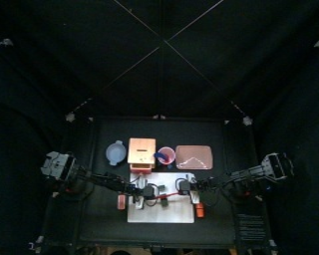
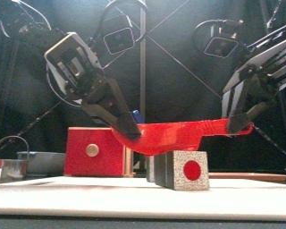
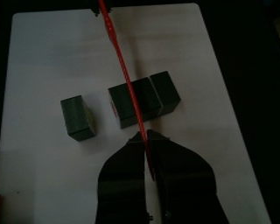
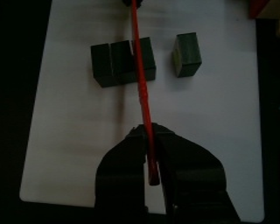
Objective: Place sushi on board then cut the sushi with the knife then place the pieces on the plate
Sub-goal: Cut the sushi into 4 pieces
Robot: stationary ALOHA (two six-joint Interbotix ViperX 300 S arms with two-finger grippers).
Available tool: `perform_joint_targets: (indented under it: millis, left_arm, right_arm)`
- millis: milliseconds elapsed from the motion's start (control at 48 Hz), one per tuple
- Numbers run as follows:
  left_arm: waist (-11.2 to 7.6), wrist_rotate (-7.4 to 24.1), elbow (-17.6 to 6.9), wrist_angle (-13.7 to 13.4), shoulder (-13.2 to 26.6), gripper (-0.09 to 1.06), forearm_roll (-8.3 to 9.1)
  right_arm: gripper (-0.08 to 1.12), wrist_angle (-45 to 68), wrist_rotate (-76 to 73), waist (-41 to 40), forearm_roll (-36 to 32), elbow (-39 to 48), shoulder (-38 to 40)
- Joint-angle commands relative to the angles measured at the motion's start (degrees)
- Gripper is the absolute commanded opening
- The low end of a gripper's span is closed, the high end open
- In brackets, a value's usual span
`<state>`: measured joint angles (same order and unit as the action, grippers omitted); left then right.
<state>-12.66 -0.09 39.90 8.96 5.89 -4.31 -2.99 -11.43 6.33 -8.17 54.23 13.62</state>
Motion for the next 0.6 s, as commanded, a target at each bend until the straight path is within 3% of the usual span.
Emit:
perform_joint_targets:
  millis: [21,604]
  left_arm:
    - [-1.58,0.18,-2.64,0.53,-0.62,0.31,0.26]
    - [-2.64,0.09,-3.34,0.62,-0.53,0.31,-0.44]
  right_arm:
    - [0.36,0.70,0.00,-0.53,0.35,-0.62,0.62]
    - [0.36,0.79,0.09,-0.88,0.09,-1.23,-1.85]
